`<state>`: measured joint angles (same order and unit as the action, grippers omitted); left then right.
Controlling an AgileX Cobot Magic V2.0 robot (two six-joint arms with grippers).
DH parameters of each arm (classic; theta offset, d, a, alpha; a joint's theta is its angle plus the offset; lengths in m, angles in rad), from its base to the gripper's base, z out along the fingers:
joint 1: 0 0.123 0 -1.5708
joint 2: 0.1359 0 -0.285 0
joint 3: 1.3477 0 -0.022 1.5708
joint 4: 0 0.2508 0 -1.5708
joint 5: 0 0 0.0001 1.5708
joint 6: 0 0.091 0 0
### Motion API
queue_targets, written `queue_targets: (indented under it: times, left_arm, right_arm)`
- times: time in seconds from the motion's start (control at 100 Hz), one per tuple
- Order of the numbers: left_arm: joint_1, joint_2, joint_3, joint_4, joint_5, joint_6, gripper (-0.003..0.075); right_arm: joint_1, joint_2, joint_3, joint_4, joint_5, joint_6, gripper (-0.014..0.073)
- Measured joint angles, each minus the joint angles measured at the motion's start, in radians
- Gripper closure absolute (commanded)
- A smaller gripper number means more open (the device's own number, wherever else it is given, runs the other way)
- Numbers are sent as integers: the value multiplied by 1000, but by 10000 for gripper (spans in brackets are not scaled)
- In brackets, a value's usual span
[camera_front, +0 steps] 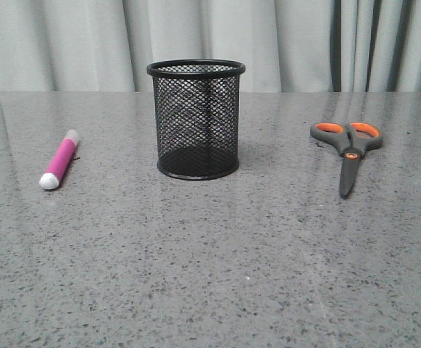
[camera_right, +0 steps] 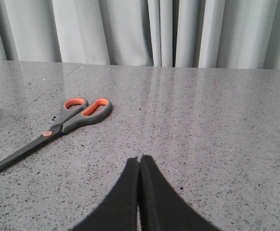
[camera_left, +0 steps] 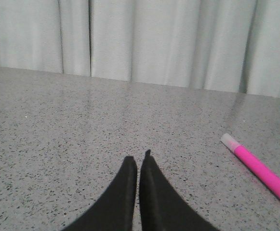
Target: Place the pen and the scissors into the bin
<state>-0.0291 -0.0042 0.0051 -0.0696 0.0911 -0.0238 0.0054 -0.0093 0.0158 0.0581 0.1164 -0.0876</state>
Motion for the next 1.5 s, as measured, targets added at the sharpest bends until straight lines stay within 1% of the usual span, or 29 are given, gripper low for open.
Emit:
queue_targets:
  times: [0.95, 1.31, 1.41, 1.5]
  left_arm:
    - [0, 0, 0, 0, 0, 0, 740]
    - [0, 0, 0, 0, 0, 0, 740]
    - [0, 0, 0, -32, 0, 0, 740]
    - [0, 0, 0, -95, -3, 0, 740]
  right_arm:
    - [0, 0, 0, 0, 0, 0, 659]
    - [0, 0, 0, 0, -45, 0, 659]
    - [0, 0, 0, 42, -54, 11, 659]
    - [0, 0, 0, 119, -59, 17, 659]
